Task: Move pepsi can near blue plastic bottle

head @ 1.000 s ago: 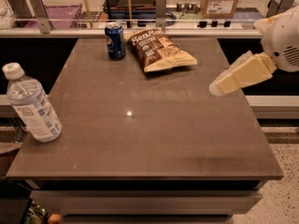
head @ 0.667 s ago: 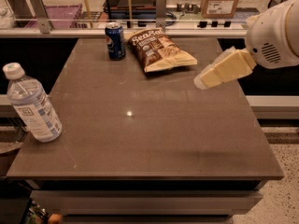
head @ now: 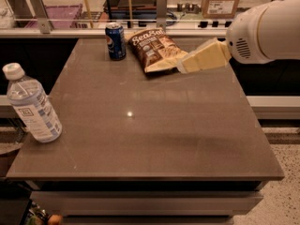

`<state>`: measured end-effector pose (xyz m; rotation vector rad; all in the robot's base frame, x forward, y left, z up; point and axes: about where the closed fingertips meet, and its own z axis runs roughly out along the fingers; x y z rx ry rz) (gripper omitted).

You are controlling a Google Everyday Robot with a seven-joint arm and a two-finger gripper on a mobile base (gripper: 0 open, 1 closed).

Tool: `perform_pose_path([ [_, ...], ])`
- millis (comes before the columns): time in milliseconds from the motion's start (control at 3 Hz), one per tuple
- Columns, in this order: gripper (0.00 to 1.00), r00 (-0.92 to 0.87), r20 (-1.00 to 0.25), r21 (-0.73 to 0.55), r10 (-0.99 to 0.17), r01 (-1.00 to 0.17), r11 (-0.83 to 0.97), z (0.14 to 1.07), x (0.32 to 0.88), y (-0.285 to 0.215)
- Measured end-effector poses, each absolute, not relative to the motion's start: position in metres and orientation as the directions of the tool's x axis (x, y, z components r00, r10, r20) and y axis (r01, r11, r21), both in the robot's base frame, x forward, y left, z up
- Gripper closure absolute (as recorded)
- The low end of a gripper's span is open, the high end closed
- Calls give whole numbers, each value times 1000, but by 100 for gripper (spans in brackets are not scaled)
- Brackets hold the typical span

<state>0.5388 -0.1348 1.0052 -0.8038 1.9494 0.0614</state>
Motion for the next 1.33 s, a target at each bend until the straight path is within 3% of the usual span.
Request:
perform_pose_path([
  [333, 0, -220, -865, -267, -452, -561, 784, 1008, 565, -122],
  [1333, 0, -161, -891, -275, -424, -550, 788, 1018, 601, -108],
])
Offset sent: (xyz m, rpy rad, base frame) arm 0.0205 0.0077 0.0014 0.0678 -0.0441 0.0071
